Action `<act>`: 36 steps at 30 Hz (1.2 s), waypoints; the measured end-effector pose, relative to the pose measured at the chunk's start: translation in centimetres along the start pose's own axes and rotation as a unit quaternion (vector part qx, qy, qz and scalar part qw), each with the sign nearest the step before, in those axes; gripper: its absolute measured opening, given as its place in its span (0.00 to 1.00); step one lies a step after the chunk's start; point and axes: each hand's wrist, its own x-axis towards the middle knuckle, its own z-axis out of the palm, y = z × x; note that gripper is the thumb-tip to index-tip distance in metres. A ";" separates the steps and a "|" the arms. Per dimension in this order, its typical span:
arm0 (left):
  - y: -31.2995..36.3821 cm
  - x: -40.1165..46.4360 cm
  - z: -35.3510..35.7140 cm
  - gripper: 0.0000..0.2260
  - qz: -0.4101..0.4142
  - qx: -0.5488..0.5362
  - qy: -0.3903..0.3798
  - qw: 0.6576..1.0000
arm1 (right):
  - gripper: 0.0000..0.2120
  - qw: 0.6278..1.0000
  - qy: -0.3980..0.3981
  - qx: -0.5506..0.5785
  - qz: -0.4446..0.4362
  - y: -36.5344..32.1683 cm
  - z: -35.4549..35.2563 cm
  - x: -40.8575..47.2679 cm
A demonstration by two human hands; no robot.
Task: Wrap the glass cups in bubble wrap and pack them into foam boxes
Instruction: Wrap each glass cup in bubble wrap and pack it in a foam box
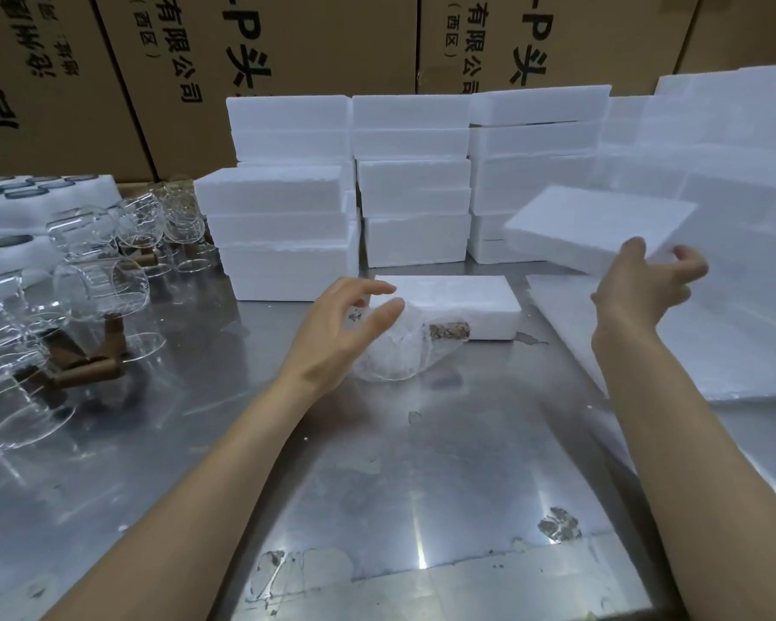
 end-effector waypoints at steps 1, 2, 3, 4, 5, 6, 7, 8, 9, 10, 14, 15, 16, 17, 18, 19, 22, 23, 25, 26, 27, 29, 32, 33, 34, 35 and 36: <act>0.1 -0.1 -0.1 0.28 0.008 0.025 -0.012 1.000 | 0.20 1.000 0.006 -0.027 -0.007 0.3 -0.1 0.2; 0.1 -0.3 -0.2 0.30 0.013 0.059 -0.028 0.998 | 0.21 0.999 0.008 -0.051 -0.007 0.5 -0.2 0.4; 0.2 -0.3 -0.3 0.32 0.013 0.098 -0.048 0.994 | 0.21 0.997 0.008 -0.074 -0.004 0.7 -0.3 0.5; 0.2 -0.4 -0.3 0.35 0.010 0.135 -0.067 0.989 | 0.21 0.996 0.011 -0.094 -0.001 0.9 -0.3 0.6; 0.1 -0.4 -0.3 0.38 0.004 0.162 -0.081 0.984 | 0.22 0.994 0.017 -0.110 0.003 1.0 -0.3 0.6; 0.0 -0.3 -0.2 0.39 -0.002 0.177 -0.086 0.981 | 0.22 0.992 0.027 -0.122 0.007 0.9 -0.4 0.6; -0.1 -0.3 -0.1 0.39 -0.005 0.181 -0.084 0.980 | 0.23 0.990 0.034 -0.136 0.003 0.8 -0.4 0.6; -0.3 -0.2 -0.1 0.37 -0.002 0.178 -0.077 0.981 | 0.24 0.987 0.037 -0.155 -0.011 0.7 -0.4 0.4; -0.4 -0.1 -0.1 0.34 0.004 0.171 -0.069 0.983 | 0.25 0.982 0.038 -0.179 -0.034 0.6 -0.3 0.2; -0.5 0.0 0.0 0.33 0.009 0.161 -0.063 0.985 | 0.25 0.976 0.039 -0.202 -0.065 0.3 -0.3 0.0; -0.2 0.0 0.3 0.33 0.023 0.108 -0.036 0.993 | 0.16 0.950 -0.102 -0.219 -0.199 -0.3 0.5 -1.8; 0.0 0.1 0.4 0.32 0.032 0.090 -0.018 0.995 | 0.14 0.935 -0.142 -0.226 -0.235 -0.3 0.7 -2.6; 0.3 0.2 0.4 0.32 0.043 0.075 0.006 0.996 | 0.13 0.917 -0.159 -0.240 -0.275 -0.3 0.9 -3.3; 0.4 0.3 0.3 0.31 0.055 0.062 0.033 0.996 | 0.13 0.902 -0.167 -0.245 -0.313 -0.3 1.0 -3.9; 0.6 0.5 0.3 0.31 0.064 0.050 0.061 0.995 | 0.11 0.893 -0.186 -0.231 -0.337 -0.3 1.1 -4.5; 0.7 0.7 0.2 0.31 0.069 0.039 0.089 0.993 | 0.10 0.889 -0.226 -0.204 -0.342 -0.4 1.2 -5.0; 0.8 0.8 0.0 0.32 0.063 0.014 0.133 0.989 | 0.08 0.860 -0.409 -0.187 -0.242 -0.5 1.4 -6.0; 0.8 0.8 0.0 0.32 0.062 0.011 0.135 0.989 | 0.08 0.840 -0.467 -0.196 -0.196 -0.3 1.4 -6.3; 0.8 0.9 0.0 0.32 0.060 0.005 0.131 0.990 | 0.09 0.813 -0.534 -0.189 -0.133 0.2 1.6 -6.9; 0.8 0.9 0.0 0.32 0.056 -0.001 0.127 0.990 | 0.10 0.817 -0.540 -0.166 -0.114 0.3 1.6 -7.1; 0.8 0.9 0.1 0.32 0.051 -0.005 0.121 0.991 | 0.11 0.828 -0.536 -0.136 -0.093 0.2 1.7 -7.2; 0.8 0.9 0.3 0.34 0.040 -0.004 0.106 0.994 | 0.15 0.846 -0.524 -0.086 -0.045 0.0 1.7 -7.2; 0.9 1.0 0.6 0.36 0.032 -0.010 0.084 0.996 | 0.11 0.853 -0.517 -0.067 -0.028 0.2 1.8 -7.0; 0.8 1.1 0.7 0.38 0.024 -0.017 0.075 0.997 | 0.09 0.858 -0.509 -0.061 -0.027 0.3 1.8 -7.1; 0.7 1.2 0.7 0.41 0.010 -0.023 0.062 0.998 | 0.07 0.866 -0.497 -0.053 -0.024 0.4 1.9 -7.1; 0.6 1.2 0.8 0.45 -0.009 -0.025 0.043 0.999 | 0.07 0.875 -0.481 -0.045 -0.019 0.4 2.0 -7.0; 0.3 1.1 0.8 0.47 -0.027 -0.021 0.016 0.999 | 0.06 0.886 -0.463 -0.037 -0.011 0.4 2.0 -6.9</act>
